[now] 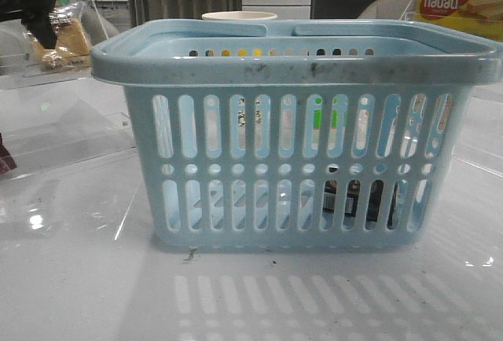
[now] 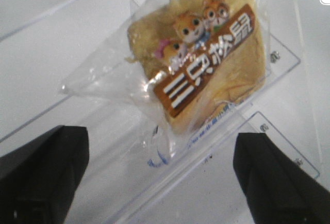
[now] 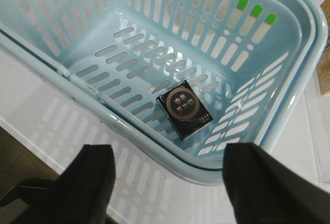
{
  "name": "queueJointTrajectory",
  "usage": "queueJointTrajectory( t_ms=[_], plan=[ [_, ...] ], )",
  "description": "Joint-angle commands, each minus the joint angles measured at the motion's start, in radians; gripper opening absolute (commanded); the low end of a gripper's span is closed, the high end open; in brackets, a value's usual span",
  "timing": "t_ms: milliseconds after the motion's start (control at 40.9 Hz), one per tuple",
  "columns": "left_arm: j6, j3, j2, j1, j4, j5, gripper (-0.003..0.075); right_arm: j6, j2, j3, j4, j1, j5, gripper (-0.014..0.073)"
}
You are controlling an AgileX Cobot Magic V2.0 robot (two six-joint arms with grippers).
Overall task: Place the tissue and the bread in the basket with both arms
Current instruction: 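Reach the left gripper to the shelf and grasp the bagged bread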
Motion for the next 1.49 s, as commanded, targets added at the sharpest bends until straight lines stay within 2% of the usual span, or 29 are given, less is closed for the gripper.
queueJointTrajectory(
  t_ms=[0,244,342,586,684,757,1197,1465],
  plan=[
    [-0.010,-0.039,-0.033,0.001,-0.009,-0.137,0.0622,-0.007,-0.018,-0.028,-0.011,-0.002,-0.056,0.0544],
    [-0.010,-0.039,0.006,0.001,-0.009,-0.265,0.0620,-0.007,-0.018,-0.028,-0.011,-0.002,-0.054,0.0544],
    [-0.010,-0.039,0.010,0.001,-0.009,-0.296,0.0578,-0.007,-0.018,-0.028,-0.011,-0.002,-0.054,0.0544],
    [-0.010,-0.039,0.014,0.001,-0.009,-0.290,0.0256,-0.007,-0.018,-0.028,-0.011,-0.002,-0.054,0.0544],
    [-0.010,-0.039,0.011,0.001,-0.009,-0.261,0.0144,-0.007,-0.018,-0.028,-0.011,-0.002,-0.054,0.0544],
    [-0.010,-0.039,0.004,0.001,-0.009,-0.231,0.0087,-0.007,-0.018,-0.028,-0.011,-0.002,-0.054,0.0544],
    [-0.010,-0.039,-0.192,-0.017,-0.010,-0.075,0.0092,-0.007,-0.018,-0.028,-0.011,-0.002,-0.054,0.0544],
    [0.001,-0.039,-0.380,-0.147,-0.001,0.092,0.0091,-0.007,-0.018,-0.028,-0.011,-0.002,-0.054,0.0544]
  ],
)
